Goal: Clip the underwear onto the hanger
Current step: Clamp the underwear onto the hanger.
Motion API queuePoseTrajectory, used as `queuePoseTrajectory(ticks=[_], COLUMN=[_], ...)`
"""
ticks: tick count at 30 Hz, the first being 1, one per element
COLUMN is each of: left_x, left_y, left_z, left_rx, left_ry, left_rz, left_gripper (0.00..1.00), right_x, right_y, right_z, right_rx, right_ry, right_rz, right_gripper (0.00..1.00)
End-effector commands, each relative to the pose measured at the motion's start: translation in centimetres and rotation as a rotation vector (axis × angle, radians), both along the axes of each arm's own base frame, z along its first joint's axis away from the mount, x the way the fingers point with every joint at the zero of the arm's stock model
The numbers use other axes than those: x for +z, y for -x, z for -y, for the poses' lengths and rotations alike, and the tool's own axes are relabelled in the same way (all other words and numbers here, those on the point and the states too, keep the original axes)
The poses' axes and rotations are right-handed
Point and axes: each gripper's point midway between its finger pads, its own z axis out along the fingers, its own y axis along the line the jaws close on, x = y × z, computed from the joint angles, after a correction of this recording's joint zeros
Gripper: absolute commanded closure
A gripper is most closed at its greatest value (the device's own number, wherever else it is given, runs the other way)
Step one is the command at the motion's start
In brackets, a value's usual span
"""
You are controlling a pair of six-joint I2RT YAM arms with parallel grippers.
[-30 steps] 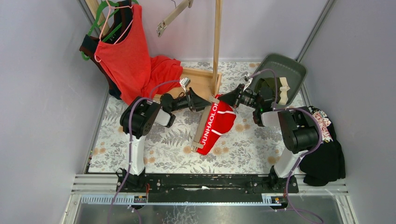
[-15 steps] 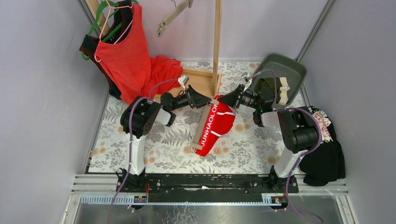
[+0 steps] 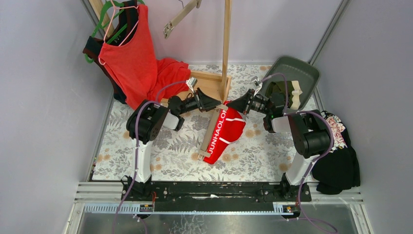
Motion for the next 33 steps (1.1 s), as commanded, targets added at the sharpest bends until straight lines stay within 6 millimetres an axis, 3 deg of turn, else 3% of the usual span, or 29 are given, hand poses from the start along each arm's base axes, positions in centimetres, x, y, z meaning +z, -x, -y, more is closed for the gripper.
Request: queuePoseTrajectory(ticks=[1, 6, 16, 33], left_x=[0.7, 0.0, -0.1, 1.9], left_y=[0.6, 1.2, 1.1, 1.4], left_z=[0.1, 0.1, -0.1, -2.1], left_rx=[-0.006, -0.016, 0.003, 0.12], left_ry=[0.011, -0.005, -0.009, -0.006], left_rz=[0.08, 0.076, 0.091, 0.153], left_gripper=[0.52, 0.54, 1.0, 1.0], right_x=[1.4, 1.4, 0.8, 0.1], right_y=[-0.3, -0.5, -0.3, 0.4], right_z=[-0.1, -0.1, -0.1, 1.3], right_rx=[-0.002, 0.001, 0.01, 0.002], right_ry=[-0.023, -0.033, -0.029, -0.033], right_rz=[0.052, 0.044, 0.037, 0.025], right_gripper=[1.0, 1.0, 1.0, 1.0])
